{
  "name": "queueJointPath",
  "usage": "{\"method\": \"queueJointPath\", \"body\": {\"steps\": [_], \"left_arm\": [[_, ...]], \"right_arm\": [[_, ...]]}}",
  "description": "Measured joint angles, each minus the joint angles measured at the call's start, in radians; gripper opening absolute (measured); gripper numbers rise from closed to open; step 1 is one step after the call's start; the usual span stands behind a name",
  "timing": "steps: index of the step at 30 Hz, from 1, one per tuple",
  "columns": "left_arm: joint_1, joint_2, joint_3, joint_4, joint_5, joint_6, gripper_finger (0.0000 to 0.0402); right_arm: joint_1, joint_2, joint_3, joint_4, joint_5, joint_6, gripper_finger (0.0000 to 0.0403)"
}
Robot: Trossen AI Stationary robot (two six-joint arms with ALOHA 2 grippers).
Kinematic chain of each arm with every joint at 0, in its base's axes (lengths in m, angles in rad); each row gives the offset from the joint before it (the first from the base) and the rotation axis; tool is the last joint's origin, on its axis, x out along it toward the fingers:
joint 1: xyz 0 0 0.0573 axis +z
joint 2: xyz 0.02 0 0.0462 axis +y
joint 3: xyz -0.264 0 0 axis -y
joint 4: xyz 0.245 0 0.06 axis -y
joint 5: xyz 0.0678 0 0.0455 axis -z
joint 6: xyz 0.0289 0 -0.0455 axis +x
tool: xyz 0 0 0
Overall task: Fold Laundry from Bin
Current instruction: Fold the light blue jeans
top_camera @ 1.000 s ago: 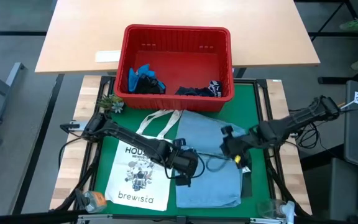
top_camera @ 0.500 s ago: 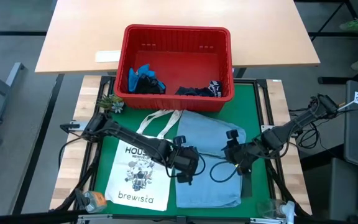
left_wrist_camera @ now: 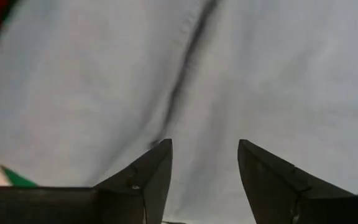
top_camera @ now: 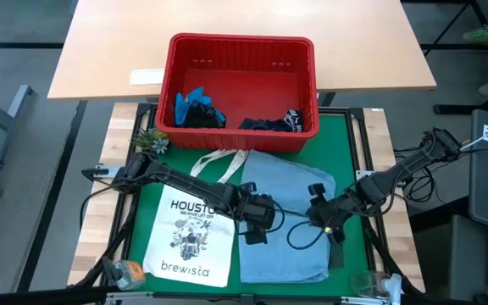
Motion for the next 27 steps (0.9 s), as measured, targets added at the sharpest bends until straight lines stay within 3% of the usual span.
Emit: {"method": "queueJointPath", "body": {"steps": [5,10,19,27], "left_arm": [[-0.015,0.0,0.0,-0.001,0.117,-0.001,0.0181],[-0.04,0.0,0.0,-0.006,0.12,0.002,0.0181],[-0.062,0.0,0.0,-0.006,0.115,0.002,0.0181],[-0.061,0.0,0.0,-0.005,0.108,0.002,0.0181]], "right_arm": [[0.021,0.0,0.0,0.065,-0.096,0.002,0.0161],[0.124,0.007,0.0,0.169,-0.1,0.003,0.0161],[0.362,0.082,0.0,0.307,0.008,0.001,0.0161],[0.399,0.162,0.0,0.345,0.008,0.008,0.0161]]}}
